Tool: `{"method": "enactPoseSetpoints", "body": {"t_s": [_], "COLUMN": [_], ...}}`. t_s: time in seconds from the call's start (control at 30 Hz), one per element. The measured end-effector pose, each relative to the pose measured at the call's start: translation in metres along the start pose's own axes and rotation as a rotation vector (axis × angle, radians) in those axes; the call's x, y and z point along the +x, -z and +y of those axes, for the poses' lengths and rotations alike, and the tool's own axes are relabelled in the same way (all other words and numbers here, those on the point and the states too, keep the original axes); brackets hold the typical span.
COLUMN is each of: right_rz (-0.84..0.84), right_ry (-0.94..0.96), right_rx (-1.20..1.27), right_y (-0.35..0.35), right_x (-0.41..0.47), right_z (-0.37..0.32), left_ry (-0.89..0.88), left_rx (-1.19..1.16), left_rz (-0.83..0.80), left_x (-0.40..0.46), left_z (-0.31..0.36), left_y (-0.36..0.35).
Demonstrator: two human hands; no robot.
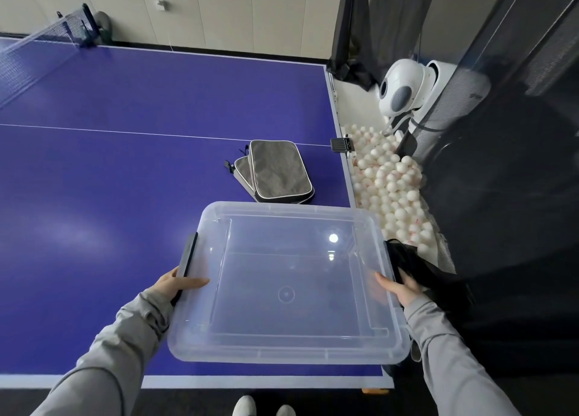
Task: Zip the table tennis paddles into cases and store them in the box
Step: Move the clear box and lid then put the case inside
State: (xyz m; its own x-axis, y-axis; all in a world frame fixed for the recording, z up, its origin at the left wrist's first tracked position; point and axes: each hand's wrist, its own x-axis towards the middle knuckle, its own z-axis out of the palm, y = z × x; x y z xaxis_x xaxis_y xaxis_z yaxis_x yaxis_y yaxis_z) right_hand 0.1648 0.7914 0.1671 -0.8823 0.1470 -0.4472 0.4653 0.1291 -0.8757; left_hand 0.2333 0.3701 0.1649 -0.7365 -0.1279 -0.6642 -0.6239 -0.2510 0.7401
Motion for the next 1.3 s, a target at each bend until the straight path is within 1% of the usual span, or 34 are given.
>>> {"method": "enactPoseSetpoints", "body": {"t_s": [0.1,0.2,0.27,0.33,0.4,0.5,0.67,0.77,0.83,0.97,1.13,1.3], "right_rz": [-0.004,-0.038,-0.052,-0.044,-0.039,-0.026,0.083,0.104,0.097,0.104,0.085,0.108], "right_ry": [-0.029,-0.044,-0.049,-0.028,-0.011,0.054,0.257,0.330,0.330,0.347,0.355,0.365], "right_rx": [0.037,0.015,0.011,-0.033,-0.005,-0.037,-0.361,-0.452,-0.490,-0.551,-0.539,-0.445], "right_y": [0.004,0.008,0.011,0.013,0.013,0.011,0.004,-0.001,-0.005,-0.010,-0.004,0.002], "right_x": [0.000,-0.001,-0.003,-0.005,-0.006,-0.009,-0.021,-0.025,-0.026,-0.028,-0.029,-0.030], "right_z": [0.004,0.004,0.002,0.001,0.002,0.004,0.009,0.011,0.009,0.008,0.006,-0.011], "left_ry": [-0.011,-0.035,-0.069,-0.096,-0.115,-0.181,-0.411,-0.471,-0.476,-0.485,-0.451,-0.487], "left_rx": [-0.065,-0.106,-0.095,-0.054,0.007,0.177,0.636,0.760,0.771,0.743,0.715,0.630], "left_rz": [-0.003,-0.039,-0.041,-0.010,0.021,0.106,0.323,0.392,0.386,0.323,0.279,0.276], "left_x": [0.001,0.003,0.005,0.006,0.005,0.001,-0.010,-0.017,-0.020,-0.024,-0.032,-0.042], "left_z": [-0.004,-0.004,-0.003,-0.002,-0.003,-0.004,-0.015,-0.017,-0.016,-0.015,-0.011,0.010], "left_y": [0.004,0.010,0.014,0.017,0.018,0.015,0.000,-0.012,-0.017,-0.023,-0.022,-0.022]}}
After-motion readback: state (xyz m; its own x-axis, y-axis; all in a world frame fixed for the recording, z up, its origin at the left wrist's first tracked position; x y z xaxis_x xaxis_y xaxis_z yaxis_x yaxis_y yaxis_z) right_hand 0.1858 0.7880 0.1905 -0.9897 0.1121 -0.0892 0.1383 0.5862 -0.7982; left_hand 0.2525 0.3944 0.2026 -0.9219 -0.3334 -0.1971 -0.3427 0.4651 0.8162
